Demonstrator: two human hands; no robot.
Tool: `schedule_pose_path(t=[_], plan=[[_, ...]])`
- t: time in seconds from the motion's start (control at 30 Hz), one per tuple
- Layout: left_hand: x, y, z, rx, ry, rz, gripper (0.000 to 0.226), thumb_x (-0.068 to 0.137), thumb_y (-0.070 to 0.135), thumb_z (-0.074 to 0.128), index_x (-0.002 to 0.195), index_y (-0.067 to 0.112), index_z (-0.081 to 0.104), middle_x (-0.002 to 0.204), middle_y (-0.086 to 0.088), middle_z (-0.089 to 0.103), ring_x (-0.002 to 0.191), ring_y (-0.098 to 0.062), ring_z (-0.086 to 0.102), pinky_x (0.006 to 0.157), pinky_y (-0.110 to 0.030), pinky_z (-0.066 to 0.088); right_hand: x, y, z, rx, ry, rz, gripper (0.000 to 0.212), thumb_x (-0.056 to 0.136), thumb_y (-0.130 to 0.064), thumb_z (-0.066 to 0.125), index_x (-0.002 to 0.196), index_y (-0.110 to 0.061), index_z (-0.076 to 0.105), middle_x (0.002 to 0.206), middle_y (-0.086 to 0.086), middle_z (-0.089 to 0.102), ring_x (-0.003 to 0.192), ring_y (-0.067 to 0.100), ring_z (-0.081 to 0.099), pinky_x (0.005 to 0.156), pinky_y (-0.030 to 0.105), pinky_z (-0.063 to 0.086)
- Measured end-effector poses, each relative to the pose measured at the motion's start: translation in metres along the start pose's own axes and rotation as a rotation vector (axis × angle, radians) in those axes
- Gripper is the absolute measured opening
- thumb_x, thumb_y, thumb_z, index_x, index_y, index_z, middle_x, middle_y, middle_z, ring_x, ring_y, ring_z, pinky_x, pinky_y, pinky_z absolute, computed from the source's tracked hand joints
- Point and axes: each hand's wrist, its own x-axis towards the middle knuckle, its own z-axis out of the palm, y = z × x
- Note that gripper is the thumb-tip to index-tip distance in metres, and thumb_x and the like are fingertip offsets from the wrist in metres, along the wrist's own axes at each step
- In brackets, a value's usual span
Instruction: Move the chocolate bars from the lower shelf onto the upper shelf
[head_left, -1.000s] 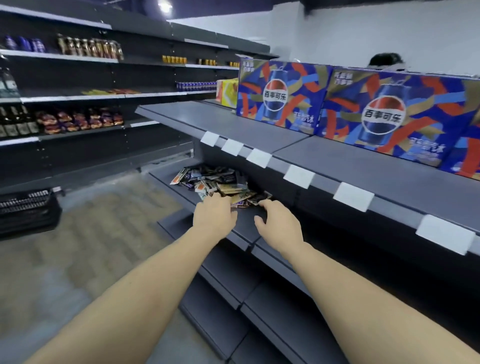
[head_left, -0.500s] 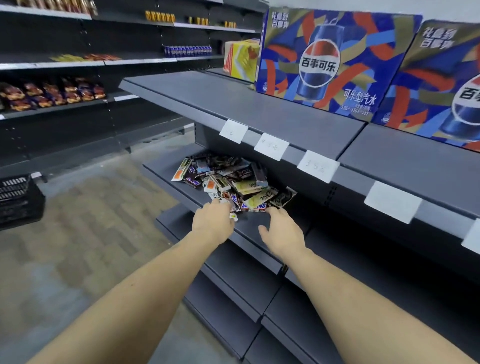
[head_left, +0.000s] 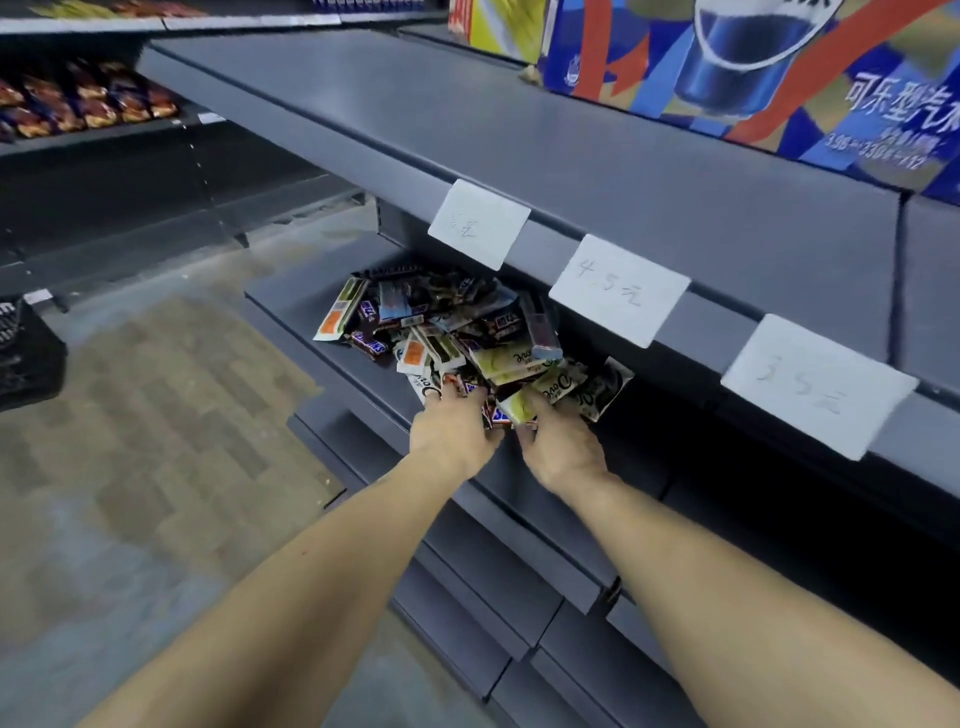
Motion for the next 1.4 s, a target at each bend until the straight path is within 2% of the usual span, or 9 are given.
schedule_pose_path(t=[0.1, 0.2, 0.33, 0.43, 0.53, 0.63, 0.83, 1.07, 1.4], plan=[[0.014, -0.003, 0.007, 0.080, 0.085, 0.006, 0.062, 0.085, 0.057, 0.053, 0.137, 0.026, 0.044, 0.127, -0.011, 0.046, 0.119, -0.032, 0.044, 0.090, -0.041, 0.042, 0.009, -0.005, 0.005, -0.019, 0.013, -0.006, 0.050, 0.100, -0.038, 0.041, 0.149, -0.043, 0.029, 0.145, 0.011, 0.030, 0.112, 0.034, 0.055, 0.090, 0.039, 0.050], [0.022, -0.005, 0.010, 0.033, 0.103, 0.028, 0.060, 0.082, 0.052, 0.059, 0.133, 0.021, 0.048, 0.125, -0.012, 0.045, 0.117, -0.031, 0.044, 0.088, -0.039, 0.045, 0.012, -0.011, 0.007, 0.006, 0.047, 0.030, 0.040, 0.099, -0.039, 0.037, 0.139, -0.040, 0.044, 0.140, 0.011, 0.032, 0.104, 0.035, 0.058, 0.092, 0.039, 0.050], [0.020, -0.012, 0.008, -0.108, 0.073, 0.053, 0.056, 0.084, 0.038, 0.061, 0.134, 0.017, 0.046, 0.125, -0.015, 0.042, 0.117, -0.033, 0.042, 0.089, -0.039, 0.046, 0.009, -0.022, 0.011, 0.037, 0.126, 0.142, 0.028, 0.097, -0.044, 0.043, 0.113, -0.025, 0.056, 0.129, 0.010, 0.036, 0.092, 0.033, 0.058, 0.080, 0.034, 0.048], [0.016, -0.018, 0.001, -0.156, 0.031, 0.047, 0.055, 0.085, 0.027, 0.062, 0.135, 0.013, 0.043, 0.123, -0.016, 0.042, 0.116, -0.034, 0.043, 0.091, -0.041, 0.048, 0.001, -0.024, 0.013, -0.008, 0.165, 0.234, 0.028, 0.096, -0.039, 0.052, 0.116, -0.020, 0.055, 0.132, 0.012, 0.035, 0.097, 0.035, 0.058, 0.077, 0.037, 0.049], [0.010, -0.024, -0.005, -0.127, -0.008, 0.041, 0.056, 0.083, 0.017, 0.064, 0.133, 0.010, 0.041, 0.122, -0.018, 0.043, 0.113, -0.035, 0.045, 0.091, -0.043, 0.049, -0.010, -0.021, 0.012, -0.011, 0.187, 0.344, 0.049, 0.091, -0.027, 0.063, 0.133, -0.012, 0.044, 0.137, 0.017, 0.034, 0.099, 0.036, 0.061, 0.075, 0.037, 0.051], [0.004, -0.029, -0.008, -0.115, -0.010, 0.047, 0.050, 0.086, 0.008, 0.061, 0.132, 0.008, 0.041, 0.122, -0.017, 0.043, 0.107, -0.034, 0.049, 0.082, -0.043, 0.051, -0.022, -0.017, 0.006, 0.082, 0.202, 0.446, 0.074, 0.084, -0.018, 0.071, 0.144, -0.003, 0.030, 0.135, 0.017, 0.042, 0.110, 0.035, 0.059, 0.083, 0.037, 0.051], [-0.013, -0.030, -0.013, -0.108, 0.024, 0.106, 0.053, 0.084, 0.001, 0.061, 0.132, 0.007, 0.040, 0.127, -0.015, 0.045, 0.105, -0.034, 0.055, 0.080, -0.041, 0.051, -0.055, -0.010, -0.002, 0.080, 0.180, 0.432, 0.051, 0.080, -0.005, 0.067, 0.127, -0.012, 0.052, 0.130, 0.012, 0.041, 0.102, 0.032, 0.057, 0.084, 0.038, 0.053], [-0.041, -0.022, -0.027, -0.135, 0.057, 0.232, 0.040, 0.087, 0.009, 0.062, 0.124, 0.011, 0.050, 0.122, -0.009, 0.049, 0.101, -0.031, 0.058, 0.079, -0.038, 0.049, -0.102, -0.009, -0.019, 0.096, 0.273, 0.378, 0.058, 0.076, -0.003, 0.066, 0.130, -0.016, 0.052, 0.126, 0.006, 0.045, 0.110, 0.028, 0.052, 0.081, 0.034, 0.048], [-0.093, 0.026, -0.038, -0.102, 0.054, 0.407, 0.045, 0.083, 0.008, 0.064, 0.126, 0.013, 0.051, 0.119, -0.004, 0.046, 0.098, -0.028, 0.059, 0.079, -0.037, 0.051, -0.186, 0.014, -0.058, 0.089, 0.385, 0.366, 0.055, 0.075, -0.006, 0.065, 0.126, -0.018, 0.051, 0.121, 0.000, 0.049, 0.104, 0.022, 0.053, 0.077, 0.035, 0.050]])
